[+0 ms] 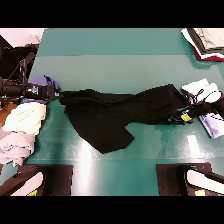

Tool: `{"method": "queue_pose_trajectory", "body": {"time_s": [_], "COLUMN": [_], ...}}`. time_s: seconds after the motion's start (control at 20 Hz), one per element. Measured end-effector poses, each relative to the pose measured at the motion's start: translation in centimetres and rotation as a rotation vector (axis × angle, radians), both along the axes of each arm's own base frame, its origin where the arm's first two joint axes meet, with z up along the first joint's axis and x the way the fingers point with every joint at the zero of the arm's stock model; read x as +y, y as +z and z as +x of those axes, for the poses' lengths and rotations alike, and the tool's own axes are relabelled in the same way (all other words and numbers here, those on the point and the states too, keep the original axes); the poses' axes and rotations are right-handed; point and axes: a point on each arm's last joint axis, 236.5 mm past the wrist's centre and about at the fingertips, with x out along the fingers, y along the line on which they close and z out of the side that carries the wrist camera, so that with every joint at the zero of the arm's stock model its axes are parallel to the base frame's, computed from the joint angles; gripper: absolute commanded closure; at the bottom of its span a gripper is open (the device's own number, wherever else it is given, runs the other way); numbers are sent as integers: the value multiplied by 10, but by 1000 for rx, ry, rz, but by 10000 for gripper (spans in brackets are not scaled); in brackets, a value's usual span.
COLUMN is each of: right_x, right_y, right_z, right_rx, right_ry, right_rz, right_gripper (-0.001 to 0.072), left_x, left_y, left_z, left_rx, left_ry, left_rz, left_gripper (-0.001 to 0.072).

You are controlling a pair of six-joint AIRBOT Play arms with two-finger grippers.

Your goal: Fold the shirts.

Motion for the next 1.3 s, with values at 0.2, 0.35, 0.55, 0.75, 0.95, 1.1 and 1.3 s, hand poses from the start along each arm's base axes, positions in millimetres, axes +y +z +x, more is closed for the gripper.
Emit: {"method": "queue_pose_trajectory", "body": {"time_s": [0.2, 0.35, 0.55, 0.75, 0.95, 1.1, 1.3], "right_x": [6, 10, 4, 2, 7, 4, -20], "right_y": [3, 47, 180, 356, 494, 556, 592], "right_z": [4, 34, 98, 109, 59, 14, -30], "right_rx": [-19, -147, -546, -994, -1338, -1491, -1542], "right_ry": [52, 86, 66, 25, -1, -40, -120], "right_rz": [-17, -29, -99, -170, -219, -270, -402], "right_gripper": [689, 689, 690, 690, 691, 691, 693], "left_x": [0, 0, -1, -5, -13, -16, -18], "left_y": [5, 42, 150, 283, 387, 438, 487], "left_z": [-1, 9, 20, -5, -66, -120, -187], "left_rx": [-4, -89, -323, -636, -919, -1100, -1308], "left_ry": [-11, -23, -43, -54, -36, 1, 57], "left_rz": [5, 17, 43, 82, 97, 85, 61], "left_gripper": [685, 685, 685, 685, 685, 685, 686]}}
